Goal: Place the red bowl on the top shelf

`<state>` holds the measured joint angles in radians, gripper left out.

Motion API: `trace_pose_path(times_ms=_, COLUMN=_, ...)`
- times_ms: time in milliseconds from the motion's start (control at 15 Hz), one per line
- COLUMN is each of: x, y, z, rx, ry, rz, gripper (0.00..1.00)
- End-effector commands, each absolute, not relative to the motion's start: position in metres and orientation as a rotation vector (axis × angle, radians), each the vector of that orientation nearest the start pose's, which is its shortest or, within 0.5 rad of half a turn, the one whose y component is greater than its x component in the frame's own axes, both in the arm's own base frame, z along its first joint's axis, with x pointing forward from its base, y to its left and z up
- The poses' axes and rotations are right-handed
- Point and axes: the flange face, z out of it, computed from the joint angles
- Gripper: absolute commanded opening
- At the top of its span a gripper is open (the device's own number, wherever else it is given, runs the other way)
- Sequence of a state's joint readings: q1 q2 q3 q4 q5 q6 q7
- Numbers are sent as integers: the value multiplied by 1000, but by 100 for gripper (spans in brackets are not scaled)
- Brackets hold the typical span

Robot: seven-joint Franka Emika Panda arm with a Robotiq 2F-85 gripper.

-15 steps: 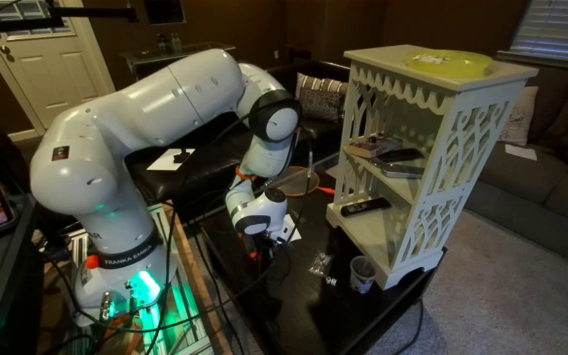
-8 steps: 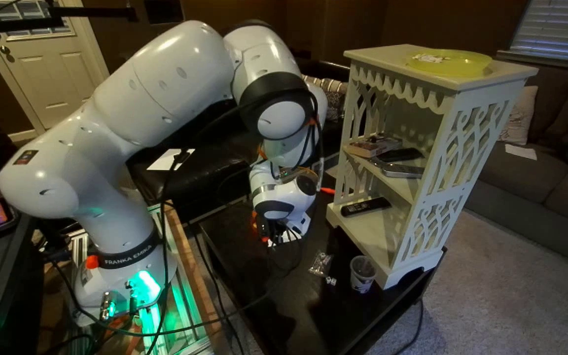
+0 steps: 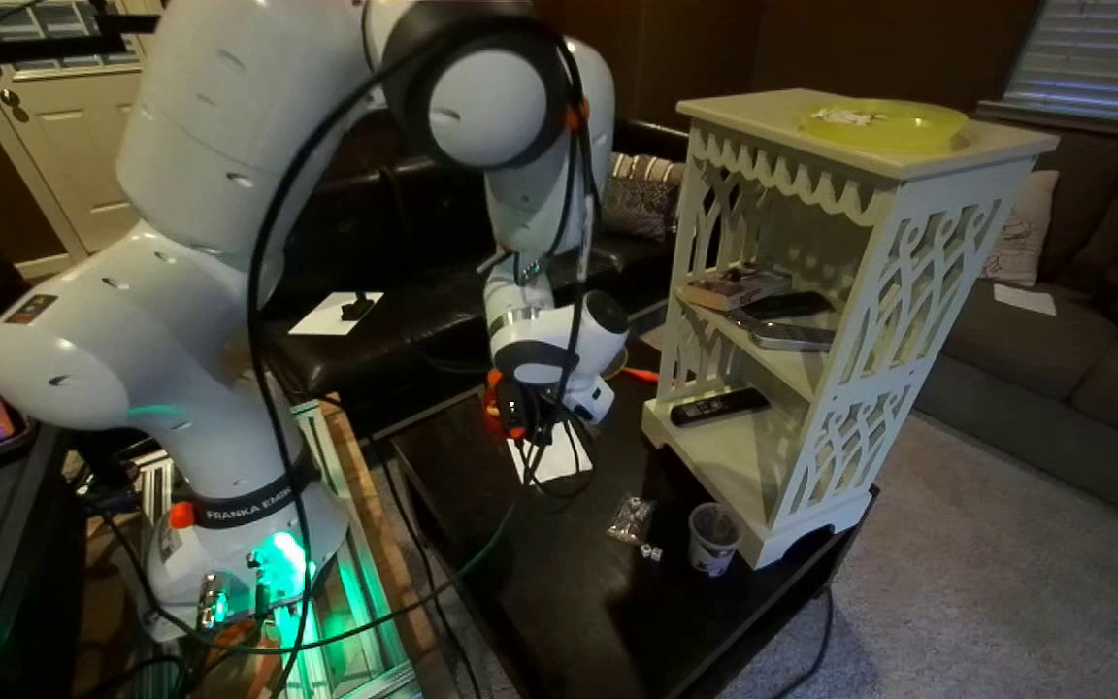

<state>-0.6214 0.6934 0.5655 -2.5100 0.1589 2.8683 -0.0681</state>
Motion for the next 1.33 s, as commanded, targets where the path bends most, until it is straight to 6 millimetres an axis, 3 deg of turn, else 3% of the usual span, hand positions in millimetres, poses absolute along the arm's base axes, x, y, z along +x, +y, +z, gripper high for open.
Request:
trace_pose_path(times_ms=0, x=369, y=24, z=101, rx=-2812, ry=316, rz=294, gripper=1)
trace_pose_path(times_ms=267, x=359, y=18, z=144, rx=-2858, ry=342, rz=255, gripper=1)
trace_pose_path(times_ms=733, x=407, y=18, z=230, rx=-2832, ry=402, rz=126, gripper=1)
trace_pose_path(times_ms=800, x=402, y=19, z=204, rx=-2827, ry=407, rz=139, gripper=1)
trace_pose_path(times_ms=933, x=406, y=19, z=213, rx=-2837, ry=402, rz=121, gripper=4)
trace_pose_path(times_ms=1267, x=402, y=19, z=204, rx=-2820, ry=411, rz=153, gripper=1)
